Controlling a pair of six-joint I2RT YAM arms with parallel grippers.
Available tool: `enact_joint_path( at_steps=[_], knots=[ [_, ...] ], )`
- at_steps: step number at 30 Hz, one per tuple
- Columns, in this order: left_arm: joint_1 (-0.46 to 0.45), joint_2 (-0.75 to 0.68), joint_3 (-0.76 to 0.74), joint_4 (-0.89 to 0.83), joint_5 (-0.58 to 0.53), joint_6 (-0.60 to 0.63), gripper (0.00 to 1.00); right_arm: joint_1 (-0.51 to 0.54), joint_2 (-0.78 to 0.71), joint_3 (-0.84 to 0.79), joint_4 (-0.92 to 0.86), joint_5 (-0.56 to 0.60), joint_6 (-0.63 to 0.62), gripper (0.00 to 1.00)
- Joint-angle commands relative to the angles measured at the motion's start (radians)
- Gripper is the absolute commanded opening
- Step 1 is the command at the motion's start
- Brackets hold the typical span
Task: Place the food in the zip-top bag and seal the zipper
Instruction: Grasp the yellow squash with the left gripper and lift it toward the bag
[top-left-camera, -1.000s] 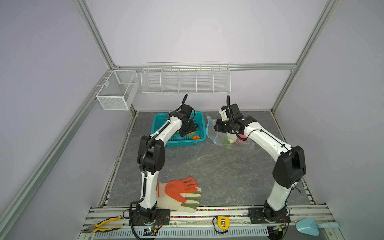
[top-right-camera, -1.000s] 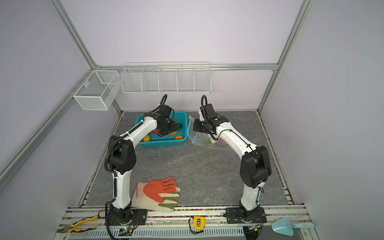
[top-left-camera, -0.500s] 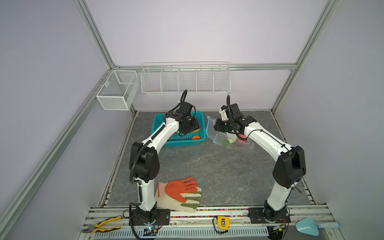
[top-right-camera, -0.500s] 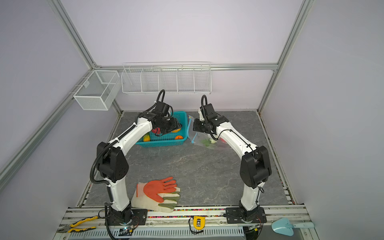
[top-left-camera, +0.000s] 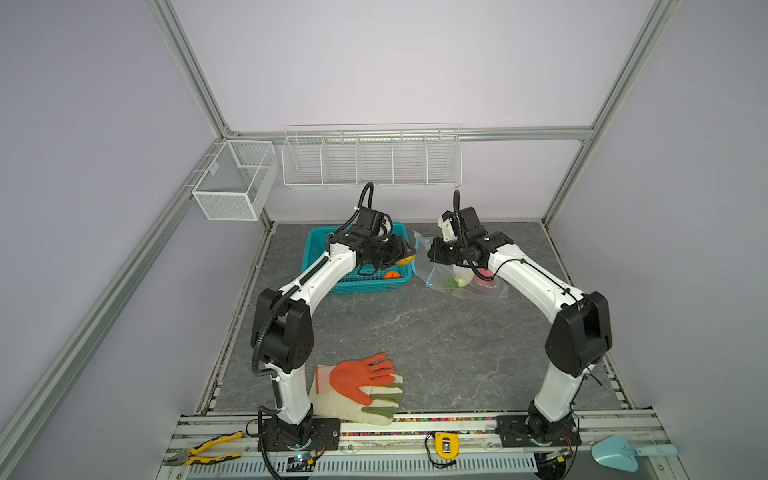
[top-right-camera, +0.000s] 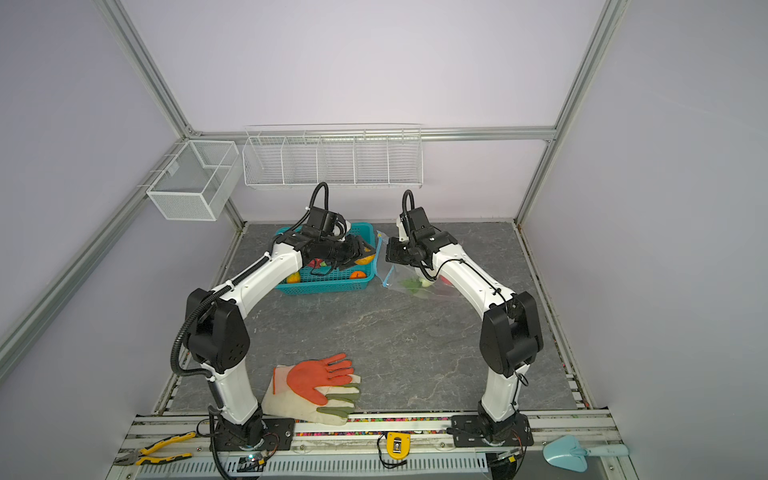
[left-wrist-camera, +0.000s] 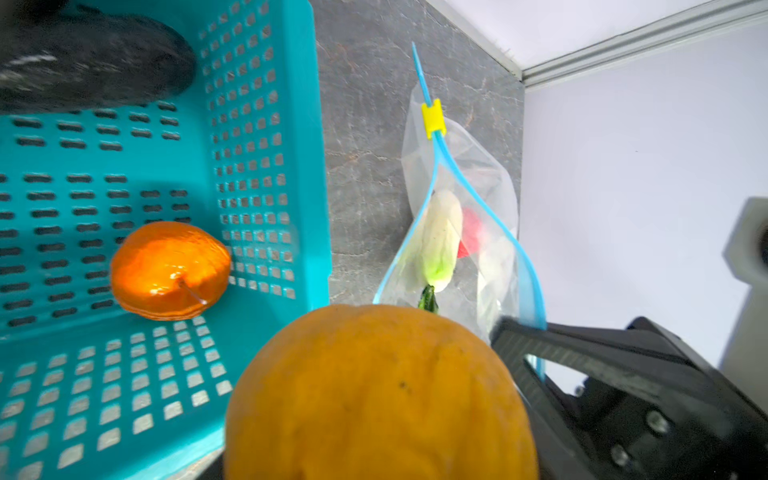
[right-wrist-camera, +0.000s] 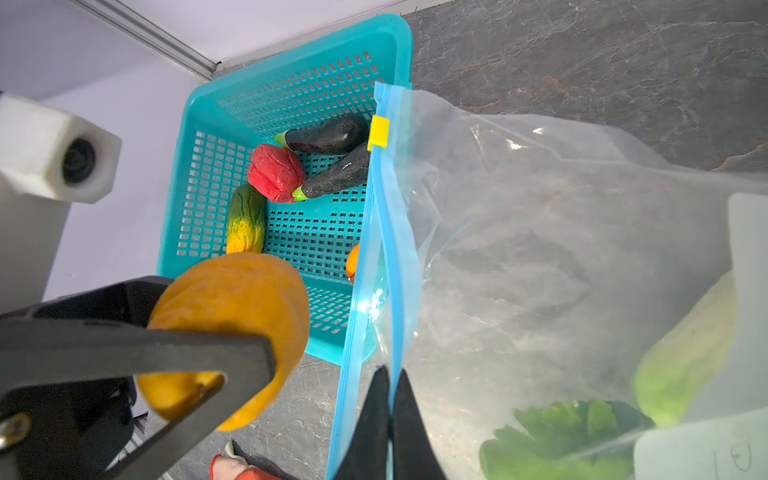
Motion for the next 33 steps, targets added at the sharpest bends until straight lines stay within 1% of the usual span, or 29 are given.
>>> enact_joint_path(
  at_steps=[1, 16, 33],
  knots=[
    [-0.004, -0.046, -0.02, 0.113, 0.079, -0.056, 0.57, 0.007, 0.006, 0.027, 0.02, -0.018, 0.016, 0.06],
    [-0.013, -0.028, -0.085, 0.292, 0.183, -0.193, 0.54, 0.003, 0.003, 0.052, 0.008, -0.024, 0.013, 0.07],
    [-0.014, -0.011, -0.131, 0.318, 0.185, -0.204, 0.54, -0.01, -0.011, 0.054, 0.008, -0.03, 0.016, 0.07]
  ],
)
